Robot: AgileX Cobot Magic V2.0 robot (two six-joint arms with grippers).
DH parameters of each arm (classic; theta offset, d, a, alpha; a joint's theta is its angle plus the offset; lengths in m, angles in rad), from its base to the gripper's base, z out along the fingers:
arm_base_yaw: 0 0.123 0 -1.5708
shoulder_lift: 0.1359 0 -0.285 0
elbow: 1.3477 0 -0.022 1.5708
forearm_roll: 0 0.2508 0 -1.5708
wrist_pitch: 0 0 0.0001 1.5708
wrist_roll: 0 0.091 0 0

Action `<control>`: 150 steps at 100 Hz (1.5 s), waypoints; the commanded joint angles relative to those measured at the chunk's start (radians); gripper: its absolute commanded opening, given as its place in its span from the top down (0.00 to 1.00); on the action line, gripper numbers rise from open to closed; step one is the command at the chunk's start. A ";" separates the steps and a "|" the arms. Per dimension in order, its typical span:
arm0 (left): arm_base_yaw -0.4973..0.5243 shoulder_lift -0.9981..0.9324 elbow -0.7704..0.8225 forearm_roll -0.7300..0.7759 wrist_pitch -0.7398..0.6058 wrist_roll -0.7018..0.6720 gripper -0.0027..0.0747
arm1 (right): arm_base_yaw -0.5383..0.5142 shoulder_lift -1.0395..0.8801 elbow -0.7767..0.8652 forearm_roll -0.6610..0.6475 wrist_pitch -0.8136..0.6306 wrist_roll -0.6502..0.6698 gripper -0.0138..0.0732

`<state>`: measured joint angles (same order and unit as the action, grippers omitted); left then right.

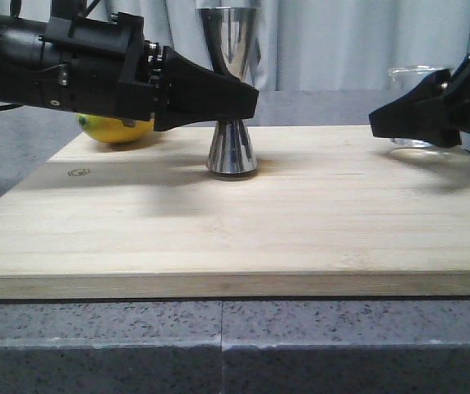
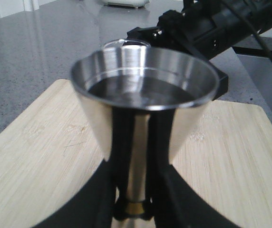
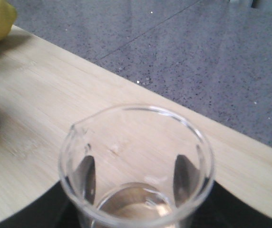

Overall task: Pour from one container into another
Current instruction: 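Lower the beaker onto the board with the right gripper and release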

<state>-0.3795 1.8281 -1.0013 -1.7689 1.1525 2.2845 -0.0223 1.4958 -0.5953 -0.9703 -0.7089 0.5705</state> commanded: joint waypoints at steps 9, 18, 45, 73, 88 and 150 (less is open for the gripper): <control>-0.009 -0.041 -0.029 -0.081 0.117 -0.006 0.89 | -0.007 0.027 -0.057 0.057 -0.090 -0.035 0.56; -0.009 -0.041 -0.029 -0.081 0.117 -0.006 0.89 | -0.007 0.050 -0.073 0.057 -0.090 -0.037 0.56; -0.009 -0.041 -0.029 -0.081 0.117 -0.006 0.89 | -0.007 0.067 -0.094 0.057 -0.057 -0.037 0.56; -0.009 -0.041 -0.029 -0.081 0.115 -0.006 0.89 | -0.007 0.067 -0.094 0.057 -0.012 -0.037 0.55; -0.009 -0.041 -0.029 -0.081 0.111 -0.006 0.89 | -0.007 0.067 -0.094 0.057 -0.012 -0.037 0.44; -0.009 -0.041 -0.029 -0.081 0.109 -0.006 0.89 | -0.007 -0.074 -0.094 0.060 -0.047 -0.021 0.20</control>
<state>-0.3795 1.8281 -1.0013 -1.7689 1.1507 2.2845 -0.0223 1.5003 -0.6662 -0.9355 -0.6793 0.5474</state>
